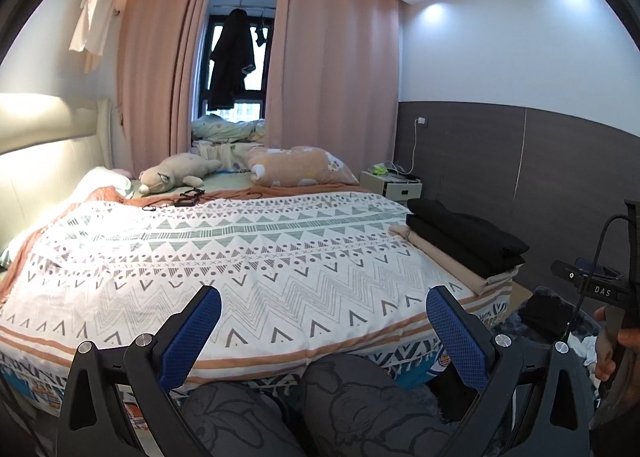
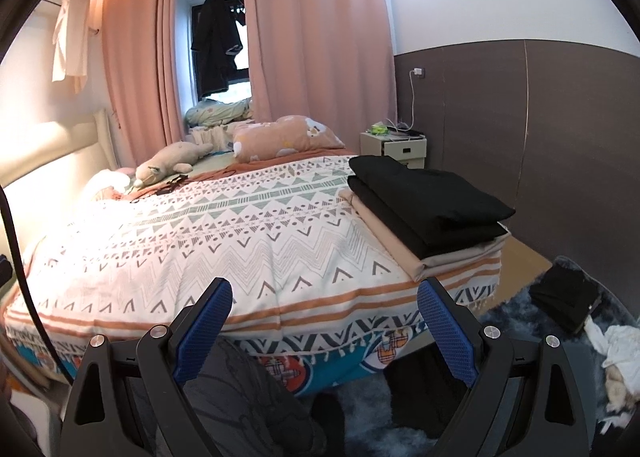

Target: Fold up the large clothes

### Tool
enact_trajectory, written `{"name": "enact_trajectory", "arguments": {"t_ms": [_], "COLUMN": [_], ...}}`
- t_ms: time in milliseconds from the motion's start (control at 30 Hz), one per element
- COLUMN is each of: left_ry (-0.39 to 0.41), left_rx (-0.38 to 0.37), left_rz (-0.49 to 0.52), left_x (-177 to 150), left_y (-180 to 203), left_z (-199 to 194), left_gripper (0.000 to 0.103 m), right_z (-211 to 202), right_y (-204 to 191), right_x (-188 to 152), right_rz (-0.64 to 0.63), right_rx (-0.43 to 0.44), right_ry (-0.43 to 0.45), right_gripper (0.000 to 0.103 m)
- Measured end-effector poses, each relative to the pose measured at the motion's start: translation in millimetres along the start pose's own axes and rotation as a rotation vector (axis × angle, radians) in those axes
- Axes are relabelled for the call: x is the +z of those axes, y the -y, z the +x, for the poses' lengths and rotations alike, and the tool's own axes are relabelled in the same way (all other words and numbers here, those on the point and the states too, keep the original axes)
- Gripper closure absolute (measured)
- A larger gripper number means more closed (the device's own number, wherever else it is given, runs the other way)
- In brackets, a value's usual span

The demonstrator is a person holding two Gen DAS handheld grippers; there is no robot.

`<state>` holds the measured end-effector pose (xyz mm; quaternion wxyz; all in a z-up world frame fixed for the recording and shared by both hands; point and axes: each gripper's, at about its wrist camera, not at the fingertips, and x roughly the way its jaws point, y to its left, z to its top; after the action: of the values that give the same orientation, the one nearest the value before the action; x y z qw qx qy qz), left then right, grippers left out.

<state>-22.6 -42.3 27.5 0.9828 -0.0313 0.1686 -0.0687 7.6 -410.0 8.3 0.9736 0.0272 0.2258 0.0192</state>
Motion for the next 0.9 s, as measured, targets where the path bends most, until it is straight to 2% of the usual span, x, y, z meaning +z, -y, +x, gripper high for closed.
{"name": "enact_trajectory", "arguments": {"t_ms": [167, 900], "left_ry": [0.001, 0.002], "left_rx": [-0.021, -0.024], "left_rz": [-0.016, -0.02], "left_x": [1.8, 2.7], "left_y": [-3.6, -1.3], "left_z": [-4.2, -10.1], "left_gripper": [0.001, 0.001], "right_z": [2.4, 5.3], "right_y": [0.2, 2.5], "right_x": [-1.8, -2.2], "right_rz": [0.011, 0.047], "right_rx": [0.011, 0.017], "right_ry": [-0.014, -0.026], "right_gripper": [0.009, 0.009]}}
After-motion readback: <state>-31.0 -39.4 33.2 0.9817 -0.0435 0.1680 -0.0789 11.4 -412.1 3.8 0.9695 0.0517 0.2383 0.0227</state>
